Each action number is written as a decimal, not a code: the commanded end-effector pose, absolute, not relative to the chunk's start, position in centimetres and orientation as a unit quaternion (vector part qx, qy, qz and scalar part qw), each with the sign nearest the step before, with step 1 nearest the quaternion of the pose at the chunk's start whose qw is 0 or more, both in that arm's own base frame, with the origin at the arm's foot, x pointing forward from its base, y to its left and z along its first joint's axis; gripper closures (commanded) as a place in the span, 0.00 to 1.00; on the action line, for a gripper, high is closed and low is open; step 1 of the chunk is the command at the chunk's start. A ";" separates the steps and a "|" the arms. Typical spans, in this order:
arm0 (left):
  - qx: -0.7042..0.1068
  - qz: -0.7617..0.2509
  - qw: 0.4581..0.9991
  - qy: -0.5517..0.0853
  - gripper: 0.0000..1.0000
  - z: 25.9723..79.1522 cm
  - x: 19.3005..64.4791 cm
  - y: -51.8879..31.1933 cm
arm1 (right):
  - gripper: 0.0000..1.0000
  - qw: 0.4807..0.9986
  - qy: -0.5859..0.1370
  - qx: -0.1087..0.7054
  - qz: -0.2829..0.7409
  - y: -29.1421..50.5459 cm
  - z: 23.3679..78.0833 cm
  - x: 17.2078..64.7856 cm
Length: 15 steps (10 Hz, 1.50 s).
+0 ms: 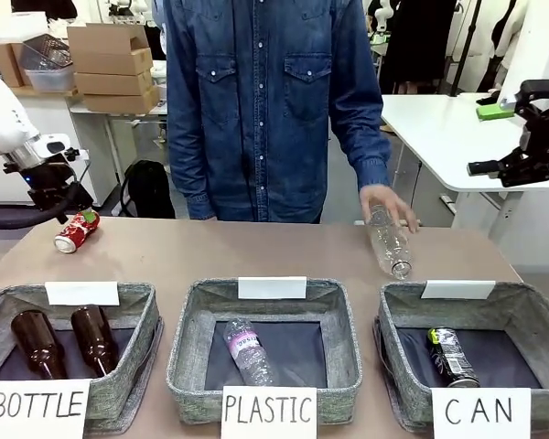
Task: Sort the can waste into the basket.
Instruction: Pick up the can waste from the table and place it in the right Fabric basket.
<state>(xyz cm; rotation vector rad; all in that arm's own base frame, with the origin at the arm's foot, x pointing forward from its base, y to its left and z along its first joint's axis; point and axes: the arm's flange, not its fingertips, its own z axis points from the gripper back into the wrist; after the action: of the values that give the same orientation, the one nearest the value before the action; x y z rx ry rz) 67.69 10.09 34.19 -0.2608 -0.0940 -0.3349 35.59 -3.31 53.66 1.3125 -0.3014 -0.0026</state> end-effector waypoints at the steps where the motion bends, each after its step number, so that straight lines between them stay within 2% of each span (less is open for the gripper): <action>1: -0.130 -0.167 0.977 -0.023 0.00 34.1 68.4 10.1 | 0.00 0.782 -0.143 0.607 0.009 -3.5 53.7 35.7; 5: -0.132 -0.160 0.978 -0.016 0.00 33.6 68.5 10.1 | 0.00 0.782 -0.143 0.607 0.009 -3.5 53.7 35.7; 6: -0.123 -0.161 0.979 -0.016 0.50 33.6 68.5 10.1 | 0.00 0.782 -0.143 0.607 0.009 -3.5 53.7 35.7; 7: -0.120 -0.164 0.979 -0.017 0.59 33.6 68.5 10.1 | 0.00 0.782 -0.143 0.607 0.009 -3.5 53.7 35.7; 8: -0.120 -0.166 0.979 -0.016 1.00 33.5 68.5 10.1 | 0.00 0.782 -0.143 0.607 0.009 -3.5 53.7 35.7; 10: -0.123 -0.167 0.978 -0.006 1.00 33.0 68.6 10.0 | 0.00 0.782 -0.143 0.607 0.009 -3.5 53.7 35.7; 11: -0.123 -0.167 0.978 -0.001 0.87 32.8 68.6 10.0 | 0.00 0.782 -0.143 0.607 0.009 -3.5 53.7 35.7; 12: -0.123 -0.167 0.978 0.001 0.96 32.7 68.6 10.0 | 0.00 0.782 -0.143 0.607 0.009 -3.5 53.7 35.7; 13: -0.123 -0.167 0.978 0.000 1.00 32.8 68.6 10.0 | 0.00 0.782 -0.143 0.607 0.009 -3.5 53.7 35.7; 15: -0.124 -0.166 0.978 -0.003 1.00 33.0 68.4 10.0 | 0.00 0.782 -0.143 0.607 0.009 -3.5 53.7 35.7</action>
<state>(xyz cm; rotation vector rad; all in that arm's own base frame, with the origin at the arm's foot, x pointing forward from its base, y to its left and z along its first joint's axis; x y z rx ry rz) 68.08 10.07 33.20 -0.2606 -0.0281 -0.3402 35.59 -3.31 53.66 1.3125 -0.3014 -0.0027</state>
